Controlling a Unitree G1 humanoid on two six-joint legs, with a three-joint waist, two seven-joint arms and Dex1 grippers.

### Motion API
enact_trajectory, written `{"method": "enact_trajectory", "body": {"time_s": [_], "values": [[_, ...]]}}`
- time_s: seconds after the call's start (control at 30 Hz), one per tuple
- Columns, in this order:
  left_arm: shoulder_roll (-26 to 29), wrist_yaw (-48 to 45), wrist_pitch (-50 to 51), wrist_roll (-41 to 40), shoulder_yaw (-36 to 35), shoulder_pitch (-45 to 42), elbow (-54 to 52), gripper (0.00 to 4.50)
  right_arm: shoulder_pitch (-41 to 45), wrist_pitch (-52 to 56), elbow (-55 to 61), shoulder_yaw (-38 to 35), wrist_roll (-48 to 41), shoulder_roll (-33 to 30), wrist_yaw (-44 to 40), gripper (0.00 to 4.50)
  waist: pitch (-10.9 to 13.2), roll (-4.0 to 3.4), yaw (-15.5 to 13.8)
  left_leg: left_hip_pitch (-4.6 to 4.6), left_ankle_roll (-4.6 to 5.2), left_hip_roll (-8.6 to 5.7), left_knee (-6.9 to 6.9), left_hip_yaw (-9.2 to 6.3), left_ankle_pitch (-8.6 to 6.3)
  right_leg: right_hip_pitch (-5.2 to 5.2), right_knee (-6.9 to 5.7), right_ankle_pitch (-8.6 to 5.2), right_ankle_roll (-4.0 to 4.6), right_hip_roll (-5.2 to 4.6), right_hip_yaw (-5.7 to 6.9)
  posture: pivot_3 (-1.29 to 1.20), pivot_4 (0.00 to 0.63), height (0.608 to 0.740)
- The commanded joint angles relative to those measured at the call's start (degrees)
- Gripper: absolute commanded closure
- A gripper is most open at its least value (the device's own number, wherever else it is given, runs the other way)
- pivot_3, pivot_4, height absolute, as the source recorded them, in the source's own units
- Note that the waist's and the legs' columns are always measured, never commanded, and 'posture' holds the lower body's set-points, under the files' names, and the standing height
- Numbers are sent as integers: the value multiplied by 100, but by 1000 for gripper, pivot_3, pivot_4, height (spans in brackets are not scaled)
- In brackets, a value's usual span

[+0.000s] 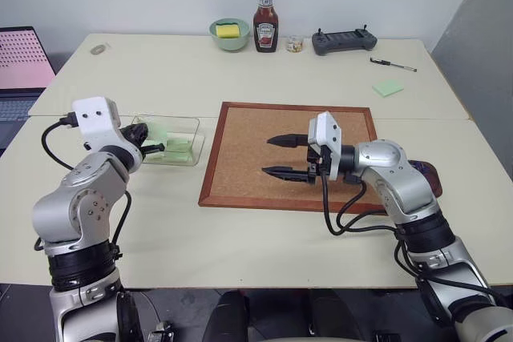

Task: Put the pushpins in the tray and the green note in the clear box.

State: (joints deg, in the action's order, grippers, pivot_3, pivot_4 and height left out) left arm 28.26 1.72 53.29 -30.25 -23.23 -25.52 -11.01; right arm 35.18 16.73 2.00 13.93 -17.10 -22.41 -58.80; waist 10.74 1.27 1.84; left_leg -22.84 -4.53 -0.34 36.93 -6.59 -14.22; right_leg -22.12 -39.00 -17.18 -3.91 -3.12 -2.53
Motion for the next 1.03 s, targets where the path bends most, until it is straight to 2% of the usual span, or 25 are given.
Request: {"method": "enact_trajectory", "body": {"time_s": [0.03, 0.17, 0.3, 0.47, 0.6, 0.8, 1.03], "values": [[-8, -28, -117, 77, -34, -121, -227, 2887, 23, -11, 255, -53, -25, -2, 42, 1344, 0, 0, 0, 0, 0, 0, 0, 0, 0, 0, 0, 0, 0, 0, -1, 0, 150, 740], [-58, 25, -92, 141, 3, -113, -359, 2006, 30, -56, 204, -55, 19, -25, 28, 1344, 0, 0, 1, 0, 1, 0, 0, 0, 0, -1, 0, 0, 0, 0, 0, 0, 150, 740], [125, -60, -300, 443, 166, -47, -594, 1154, 32, -107, 162, -153, 17, -30, 95, 1344, 0, 0, 1, 0, 1, 0, 0, 0, -1, -1, 0, 0, 0, 0, 0, 0, 150, 740], [367, -322, -489, 634, 313, 69, -1036, 1154, -224, 229, 339, -744, -246, -104, 575, 1344, 0, 0, -3, -1, 0, 0, -1, 1, 0, -1, 0, 0, 0, -1, -1, 0, 150, 740], [459, -808, -921, 785, 761, 458, -1535, 1154, -843, 311, 585, -1191, -202, -388, 913, 1344, 0, 0, -21, -2, 1, -4, -2, 2, -1, 1, 1, 0, 0, -5, -3, 0, 150, 740], [346, -1593, -1811, 1023, 1574, 1086, -1682, 1154, -1745, 196, 939, -1661, -40, -476, 1640, 1344, 0, -1, 0, 0, 16, 0, -5, 11, -9, 0, 0, 0, 0, -3, -9, 0, 150, 740], [-60, -2061, -2449, 1042, 1920, 1350, -1356, 1154, -2331, -155, 1118, -1745, 206, -443, 2080, 1344, -1, -2, 10, 3, 18, 2, -3, 16, -9, 1, -3, 0, 0, 0, -15, 0, 150, 740]]}}
